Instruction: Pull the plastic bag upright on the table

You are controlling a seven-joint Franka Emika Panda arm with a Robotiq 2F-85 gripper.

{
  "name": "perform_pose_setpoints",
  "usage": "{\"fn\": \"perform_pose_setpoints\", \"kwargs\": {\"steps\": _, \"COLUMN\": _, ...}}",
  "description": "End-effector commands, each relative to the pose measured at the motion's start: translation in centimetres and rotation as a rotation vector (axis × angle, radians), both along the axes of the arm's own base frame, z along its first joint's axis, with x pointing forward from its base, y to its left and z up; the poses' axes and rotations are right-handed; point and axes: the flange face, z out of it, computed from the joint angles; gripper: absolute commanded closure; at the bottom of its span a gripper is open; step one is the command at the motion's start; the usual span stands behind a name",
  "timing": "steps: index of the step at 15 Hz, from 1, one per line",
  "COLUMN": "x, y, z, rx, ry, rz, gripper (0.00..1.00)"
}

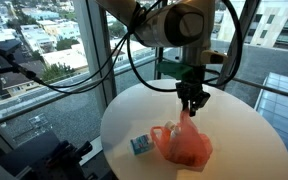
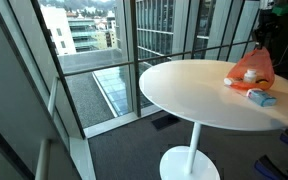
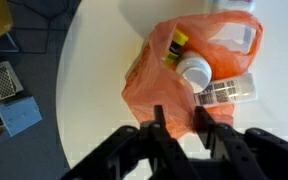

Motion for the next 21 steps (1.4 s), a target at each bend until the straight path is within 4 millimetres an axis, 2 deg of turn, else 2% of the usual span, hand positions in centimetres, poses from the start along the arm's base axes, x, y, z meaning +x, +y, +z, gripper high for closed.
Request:
{"fn": "perform_pose_setpoints", "kwargs": {"steps": 1, "x": -0.4, "y": 2.0, "z": 0.2, "rx": 0.061, "ry": 0.03, "rz": 0.067, "gripper": 0.31}}
{"fn": "perform_pose_setpoints", "kwargs": {"steps": 5, "x": 0.2, "y": 4.5, "z": -0.6, "rx": 0.103, "ry": 0.071, "rz": 0.128, "gripper": 0.0}}
{"fn": "perform_pose_setpoints", "kwargs": {"steps": 13, "x": 0.5, "y": 7.5, "z": -3.2, "rx": 0.165, "ry": 0.153, "rz": 0.202, "gripper": 0.0}}
{"fn": "perform_pose_setpoints", "kwargs": {"steps": 21, "x": 0.0, "y": 11.0, "z": -5.7, "rx": 0.209, "ry": 0.176, "rz": 0.387, "gripper": 0.0}}
